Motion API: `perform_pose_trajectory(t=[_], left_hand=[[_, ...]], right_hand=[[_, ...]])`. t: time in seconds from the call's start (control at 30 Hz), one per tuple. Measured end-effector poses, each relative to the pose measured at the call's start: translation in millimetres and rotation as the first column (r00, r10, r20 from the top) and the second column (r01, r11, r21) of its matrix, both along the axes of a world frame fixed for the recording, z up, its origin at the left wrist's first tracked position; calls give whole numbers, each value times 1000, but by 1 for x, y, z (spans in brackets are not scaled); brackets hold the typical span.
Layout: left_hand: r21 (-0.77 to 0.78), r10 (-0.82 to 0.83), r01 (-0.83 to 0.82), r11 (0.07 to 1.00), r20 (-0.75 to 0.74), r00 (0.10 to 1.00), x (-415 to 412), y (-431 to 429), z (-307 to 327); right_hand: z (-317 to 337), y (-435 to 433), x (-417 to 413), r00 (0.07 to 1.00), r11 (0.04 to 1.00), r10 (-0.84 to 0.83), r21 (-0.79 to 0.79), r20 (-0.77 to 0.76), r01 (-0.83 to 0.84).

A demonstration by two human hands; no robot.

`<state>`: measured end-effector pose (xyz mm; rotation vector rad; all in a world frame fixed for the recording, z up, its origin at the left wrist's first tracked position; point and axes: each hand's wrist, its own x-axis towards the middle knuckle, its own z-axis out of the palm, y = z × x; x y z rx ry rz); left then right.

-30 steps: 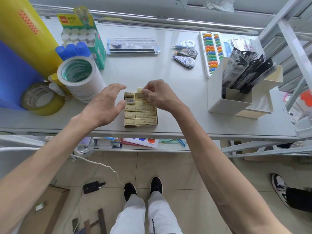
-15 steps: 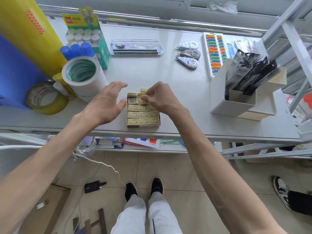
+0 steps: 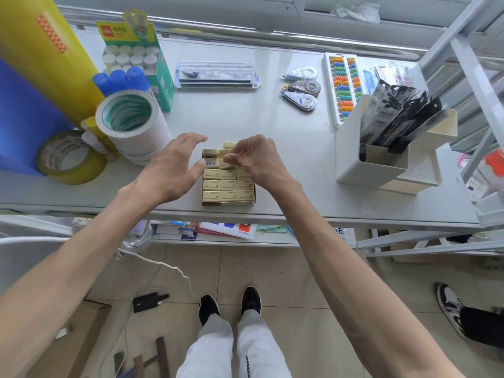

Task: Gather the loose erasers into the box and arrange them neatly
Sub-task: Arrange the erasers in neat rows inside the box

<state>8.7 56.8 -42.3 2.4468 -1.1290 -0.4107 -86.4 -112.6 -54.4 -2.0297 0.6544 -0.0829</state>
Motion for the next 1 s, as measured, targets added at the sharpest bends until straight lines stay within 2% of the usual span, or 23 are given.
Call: perform_pose_trajectory(t=[0.33,0.57,0.67,0.73,0.87,1.0], left_hand=[[-9,1,-1,1000,-9,1000,3,2,-1],[-18,15,-16,1000,-24,1000,7,3,1],[-15,22,-22,1000,-35,999,9,5,1],[-8,21,-21,1000,-37,999,9,4,1],[-4,22,-22,1000,-33,999,7,0,2],[8,16,-16,1000,-27,1000,5,-2,3]], right_hand=[[1,-1,2,995,998,48,-38,-87,-51],[10,-4,8,983,975,125,-165,-135,-147],[12,-14,11,999,972,-22,-236,-33,14],[13,-20,13,993,975,-114,-194,-12,110],[6,-20,20,992,989,11,-147,-126,-30],[-2,-15,22,996,998,9,-57,-85,-14]])
